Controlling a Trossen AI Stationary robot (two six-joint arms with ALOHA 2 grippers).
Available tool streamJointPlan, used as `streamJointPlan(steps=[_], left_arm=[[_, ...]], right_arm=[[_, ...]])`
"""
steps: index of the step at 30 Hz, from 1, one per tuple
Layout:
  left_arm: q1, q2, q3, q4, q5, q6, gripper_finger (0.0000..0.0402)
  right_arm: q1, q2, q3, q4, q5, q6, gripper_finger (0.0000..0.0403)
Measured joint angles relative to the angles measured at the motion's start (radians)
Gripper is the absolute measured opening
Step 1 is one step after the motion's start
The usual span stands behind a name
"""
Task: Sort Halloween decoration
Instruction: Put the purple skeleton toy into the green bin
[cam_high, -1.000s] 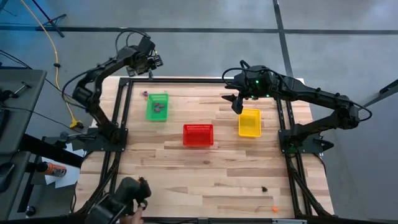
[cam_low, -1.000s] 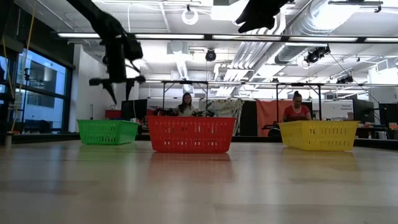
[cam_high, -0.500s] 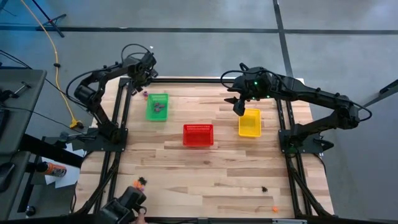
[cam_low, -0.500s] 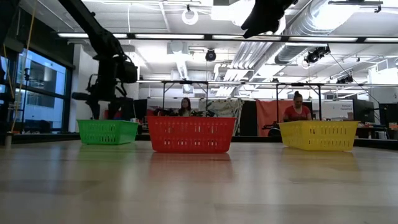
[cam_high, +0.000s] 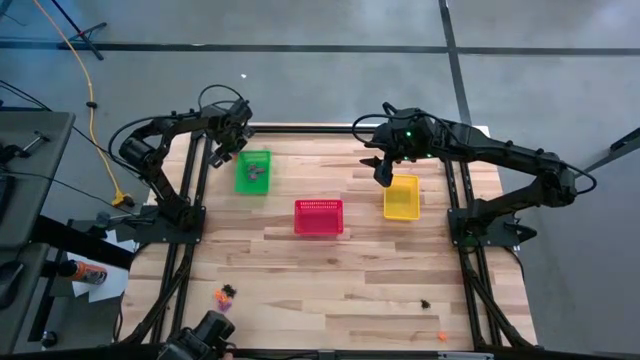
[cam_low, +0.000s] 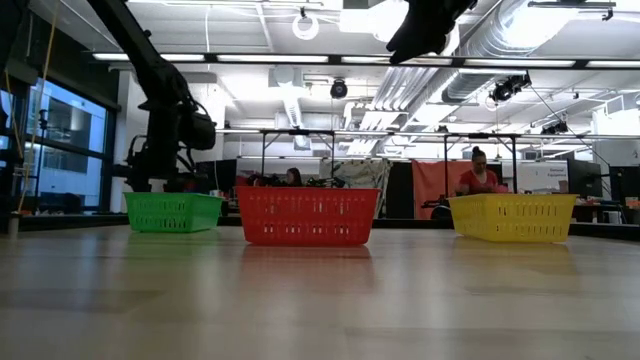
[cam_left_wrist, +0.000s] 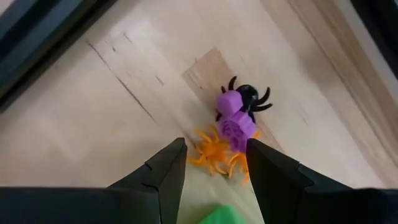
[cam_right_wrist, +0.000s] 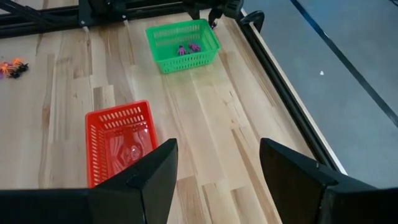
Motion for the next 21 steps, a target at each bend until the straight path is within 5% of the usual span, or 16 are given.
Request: streamJointPlan(steps=[21], left_arm=[[0.012, 0.000, -0.010, 0.095, -0.039, 0.015, 0.0131]], right_arm=[[0.000, 0.000, 0.000, 0.000, 0.000, 0.026, 0.0222]])
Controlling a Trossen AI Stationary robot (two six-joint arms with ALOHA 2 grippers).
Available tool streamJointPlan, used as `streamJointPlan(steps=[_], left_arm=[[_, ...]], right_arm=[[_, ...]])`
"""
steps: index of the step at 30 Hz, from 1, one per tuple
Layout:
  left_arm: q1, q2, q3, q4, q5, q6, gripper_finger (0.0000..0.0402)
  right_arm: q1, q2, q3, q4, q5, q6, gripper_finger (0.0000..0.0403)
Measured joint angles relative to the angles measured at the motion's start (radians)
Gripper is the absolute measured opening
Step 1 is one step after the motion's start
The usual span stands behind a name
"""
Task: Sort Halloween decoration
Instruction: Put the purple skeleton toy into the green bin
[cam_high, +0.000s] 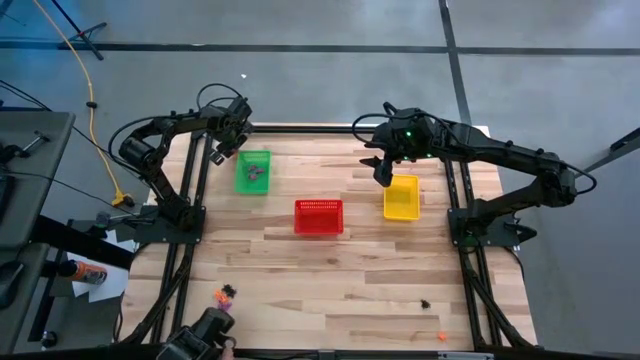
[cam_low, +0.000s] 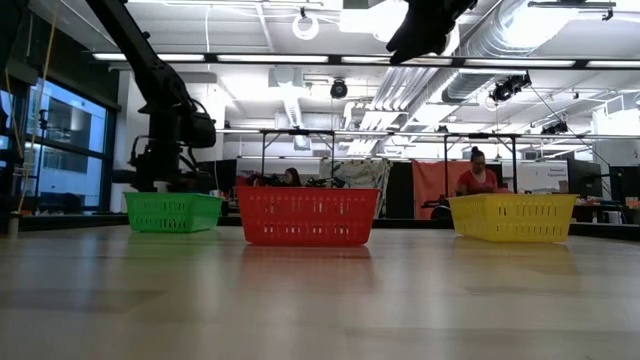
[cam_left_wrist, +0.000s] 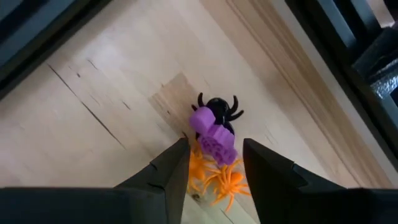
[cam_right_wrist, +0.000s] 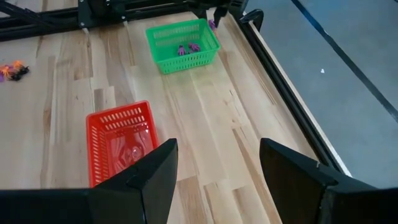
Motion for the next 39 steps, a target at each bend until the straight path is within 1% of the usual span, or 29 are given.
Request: streamJointPlan(steps=[7, 16, 21, 28, 31, 35, 37, 39], left_arm=[[0.000, 0.000, 0.000, 0.000, -0.025, -0.024, 0.0059], [-0.028, -0.003, -0.037, 0.027, -0.059, -0.011, 0.0009], [-0.052, -0.029, -0.042, 0.030, -0.062, 0.044, 0.0001], [-0.065, -0.142, -0.043, 0.031, -0.149, 0.056, 0.0000], [-0.067, -0.194, -0.043, 0.038, -0.164, 0.065, 0.0000], [-0.090, -0.274, -0.042, 0.099, -0.179, 0.155, 0.0000], [-0.116, -0.322, -0.042, 0.167, -0.175, 0.278, 0.0000], [-0.153, -0.372, -0.042, 0.245, -0.145, 0.442, 0.0000]], right_arm=[[0.000, 0.000, 0.000, -0.012, 0.000, 0.029, 0.0222], [0.000, 0.000, 0.000, -0.016, 0.000, 0.024, 0.0222], [0.000, 0.000, 0.000, -0.016, 0.000, 0.006, 0.0222], [0.000, 0.000, 0.000, -0.016, 0.000, 0.002, 0.0222], [0.000, 0.000, 0.000, -0.016, 0.000, 0.002, 0.0222], [0.000, 0.000, 0.000, -0.016, 0.000, 0.002, 0.0222], [0.000, 0.000, 0.000, -0.016, 0.000, 0.002, 0.0222], [0.000, 0.000, 0.000, -0.015, 0.000, 0.003, 0.0222]])
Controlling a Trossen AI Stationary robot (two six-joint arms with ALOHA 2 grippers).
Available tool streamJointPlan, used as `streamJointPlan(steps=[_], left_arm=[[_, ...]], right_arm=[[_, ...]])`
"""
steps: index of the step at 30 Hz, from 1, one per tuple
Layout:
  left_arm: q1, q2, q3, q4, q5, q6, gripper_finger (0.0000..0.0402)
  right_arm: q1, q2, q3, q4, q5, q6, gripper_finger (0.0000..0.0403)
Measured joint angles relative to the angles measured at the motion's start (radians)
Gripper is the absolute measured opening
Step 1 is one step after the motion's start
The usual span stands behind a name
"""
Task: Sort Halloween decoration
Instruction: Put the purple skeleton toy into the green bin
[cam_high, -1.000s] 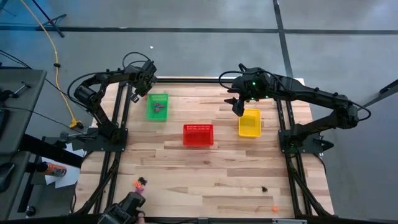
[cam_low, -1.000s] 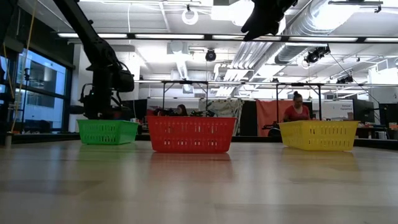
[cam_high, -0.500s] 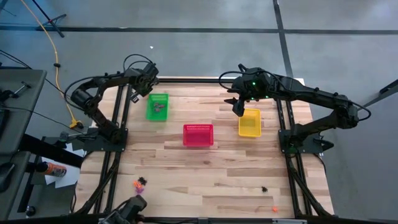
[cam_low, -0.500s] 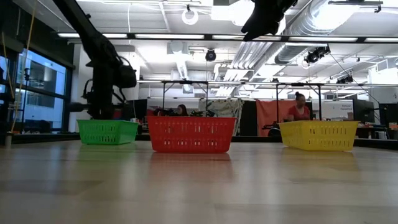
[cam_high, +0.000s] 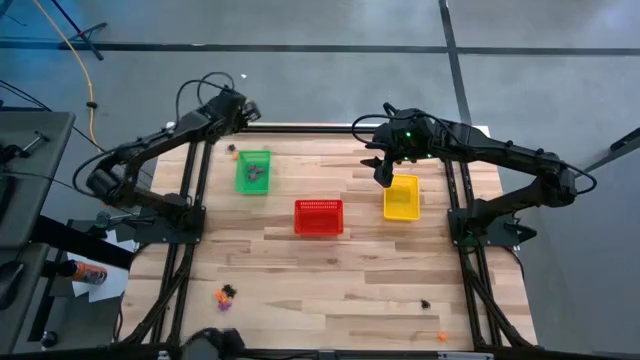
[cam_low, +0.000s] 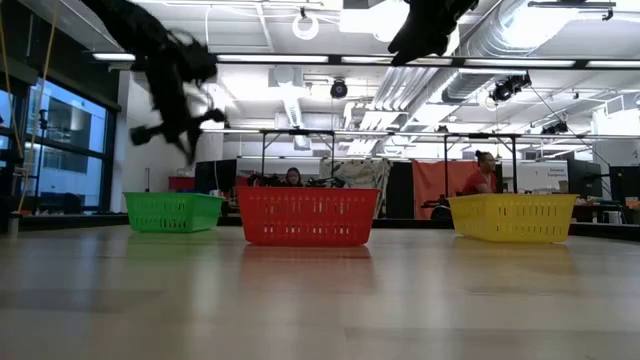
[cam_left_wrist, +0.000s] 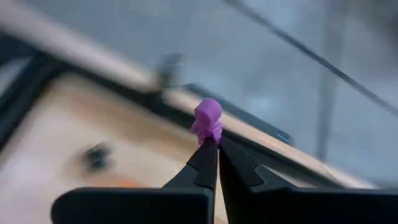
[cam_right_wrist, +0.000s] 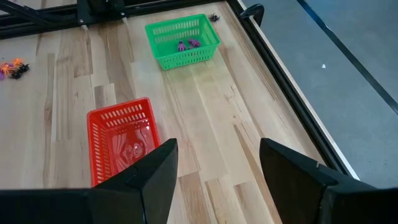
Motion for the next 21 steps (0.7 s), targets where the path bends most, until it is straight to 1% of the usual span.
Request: streamJointPlan(steps=[2, 5, 6, 8, 9, 12, 15, 18, 19, 21], left_arm=[[-0.047, -0.053, 0.000, 0.081, 0.072, 0.204, 0.0000], [-0.121, -0.145, 0.000, 0.157, 0.254, 0.517, 0.0000], [-0.146, -0.176, 0.000, 0.159, 0.295, 0.590, 0.0000], [-0.190, -0.236, 0.000, 0.150, 0.343, 0.728, 0.0000], [-0.211, -0.264, 0.000, 0.144, 0.361, 0.769, 0.0000], [-0.257, -0.356, 0.000, 0.169, 0.473, 0.746, 0.0000], [-0.296, -0.435, 0.001, 0.256, 0.641, 0.713, 0.0000], [-0.348, -0.492, 0.001, 0.372, 0.799, 0.737, 0.0000], [-0.370, -0.502, 0.002, 0.408, 0.826, 0.744, 0.0000], [-0.419, -0.511, 0.002, 0.457, 0.834, 0.749, 0.0000]], right_arm=[[0.000, 0.000, 0.000, 0.000, 0.000, 0.001, 0.0222], [0.000, 0.000, 0.000, 0.005, 0.000, 0.002, 0.0222], [0.000, 0.000, 0.000, 0.011, 0.000, 0.002, 0.0222], [0.000, 0.000, 0.000, 0.024, 0.000, 0.002, 0.0222], [0.000, 0.000, 0.000, 0.031, 0.000, 0.002, 0.0222], [0.000, 0.000, 0.000, 0.070, 0.000, 0.002, 0.0222], [0.000, 0.000, 0.000, 0.133, -0.015, 0.002, 0.0222], [0.000, 0.000, 0.000, 0.215, -0.110, 0.010, 0.0222], [0.000, 0.000, 0.000, 0.244, -0.143, 0.019, 0.0222], [0.001, 0.000, 0.000, 0.298, -0.206, 0.041, 0.0222]])
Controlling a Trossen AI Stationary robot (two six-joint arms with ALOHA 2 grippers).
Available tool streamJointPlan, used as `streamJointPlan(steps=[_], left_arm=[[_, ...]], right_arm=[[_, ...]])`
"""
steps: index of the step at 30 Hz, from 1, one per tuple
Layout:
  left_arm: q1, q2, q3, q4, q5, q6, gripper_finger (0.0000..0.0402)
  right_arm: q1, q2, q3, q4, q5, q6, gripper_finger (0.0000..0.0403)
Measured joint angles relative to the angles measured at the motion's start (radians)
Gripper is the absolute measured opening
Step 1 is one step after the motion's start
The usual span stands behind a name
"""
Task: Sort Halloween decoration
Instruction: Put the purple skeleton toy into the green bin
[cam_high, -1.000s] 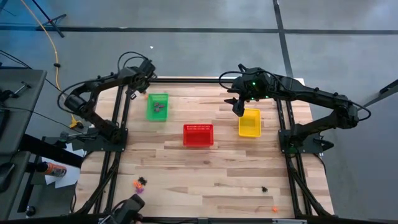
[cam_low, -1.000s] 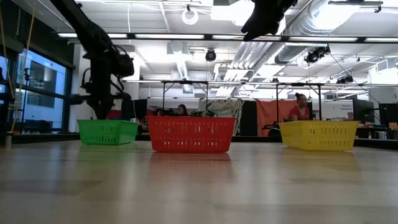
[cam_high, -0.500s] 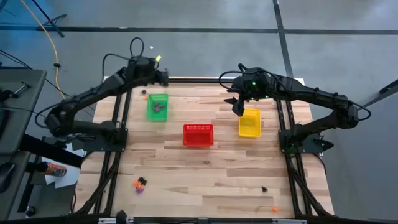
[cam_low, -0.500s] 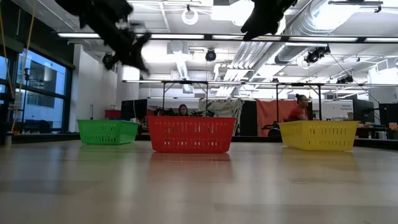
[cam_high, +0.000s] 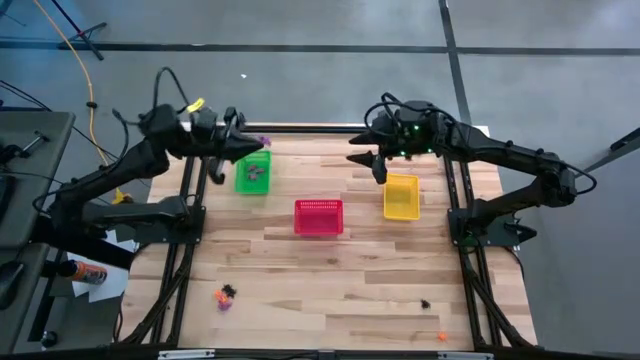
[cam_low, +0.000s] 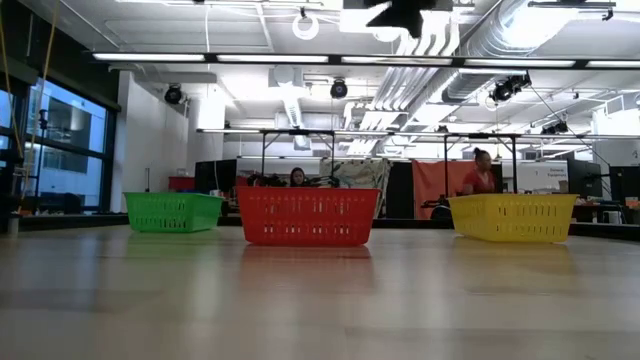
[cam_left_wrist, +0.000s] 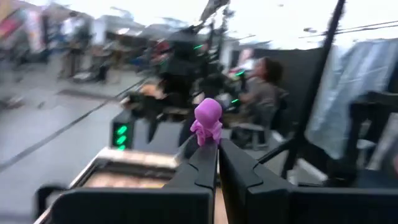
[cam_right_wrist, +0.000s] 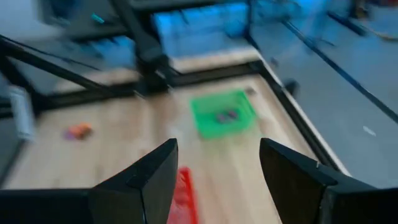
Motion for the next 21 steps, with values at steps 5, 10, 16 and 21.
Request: streamJointPlan(steps=[5, 10, 16, 21], left_arm=[[-0.121, 0.048, 0.000, 0.002, -0.086, 0.047, 0.0000], [-0.190, 0.163, -0.002, 0.066, -0.088, 0.078, 0.0000], [-0.203, 0.239, -0.002, 0.153, -0.079, 0.070, 0.0000], [-0.202, 0.239, -0.002, 0.161, -0.079, 0.069, 0.0000]], right_arm=[[0.018, 0.000, 0.000, 0.096, -0.085, 0.058, 0.0222], [0.072, 0.000, 0.000, 0.130, -0.088, 0.056, 0.0222], [0.117, 0.000, 0.000, 0.136, -0.083, 0.048, 0.0222], [0.121, 0.000, 0.000, 0.145, -0.078, 0.044, 0.0222]])
